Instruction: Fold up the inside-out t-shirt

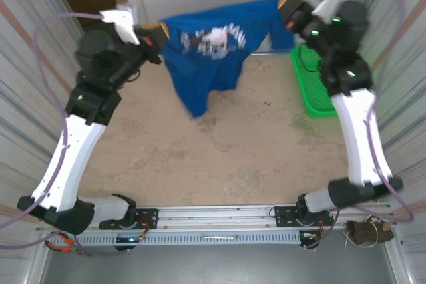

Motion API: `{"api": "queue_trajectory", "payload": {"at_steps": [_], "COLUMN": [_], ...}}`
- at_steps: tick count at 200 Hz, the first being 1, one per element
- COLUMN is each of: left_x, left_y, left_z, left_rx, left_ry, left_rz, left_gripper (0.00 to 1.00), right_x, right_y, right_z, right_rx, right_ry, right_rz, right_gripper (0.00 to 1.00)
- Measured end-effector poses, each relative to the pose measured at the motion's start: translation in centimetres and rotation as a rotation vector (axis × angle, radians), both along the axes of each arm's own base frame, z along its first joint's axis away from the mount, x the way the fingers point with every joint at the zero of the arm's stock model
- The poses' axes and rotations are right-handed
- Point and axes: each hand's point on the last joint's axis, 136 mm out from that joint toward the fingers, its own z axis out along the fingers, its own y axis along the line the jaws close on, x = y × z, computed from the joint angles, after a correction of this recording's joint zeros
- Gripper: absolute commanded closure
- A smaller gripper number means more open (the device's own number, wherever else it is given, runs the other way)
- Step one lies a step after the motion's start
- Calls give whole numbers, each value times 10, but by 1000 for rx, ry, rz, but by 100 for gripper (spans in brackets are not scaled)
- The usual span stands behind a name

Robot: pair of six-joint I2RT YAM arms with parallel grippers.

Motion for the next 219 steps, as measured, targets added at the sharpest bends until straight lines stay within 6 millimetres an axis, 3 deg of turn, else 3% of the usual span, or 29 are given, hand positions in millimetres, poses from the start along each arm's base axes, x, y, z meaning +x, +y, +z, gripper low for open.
{"api": "queue_trajectory", "payload": {"at_steps": [14,26,39,53,70,87,119,129,142,152,165,219], "left_x": [-28,-49,-68,-80,-84,-72,-6,22,49,62,67,48], "left_y": [11,14,13,12,13,15,18,18,18,18,19,25], "left_z": [43,63,74,74,63,54,37,23,-2,-20,-31,-6], "left_rx": [-84,-129,-158,-175,-182,-172,-103,-73,-41,-17,2,0], "left_ry": [-117,-174,-217,-238,-232,-206,-106,-51,24,78,111,49], "left_rz": [-14,-46,-97,-131,-131,-88,26,57,82,94,104,100], "left_gripper": [100,100,100,100,100,100,100,100,100,100,100,100], "right_x": [-75,-128,-166,-180,-164,-124,-26,5,29,35,33,-5], "right_y": [-14,-26,-35,-38,-37,-31,-19,-16,-14,-13,-14,-21], "right_z": [60,87,97,89,69,46,-11,-39,-70,-88,-91,-42], "right_rx": [37,62,80,83,76,53,-13,-32,-51,-64,-69,-49], "right_ry": [-186,-296,-371,-383,-333,-233,-15,69,159,213,231,101], "right_rz": [9,12,13,12,0,-20,-50,-55,-59,-59,-61,-52], "right_gripper": [100,100,100,100,100,100,100,100,100,100,100,100]}}
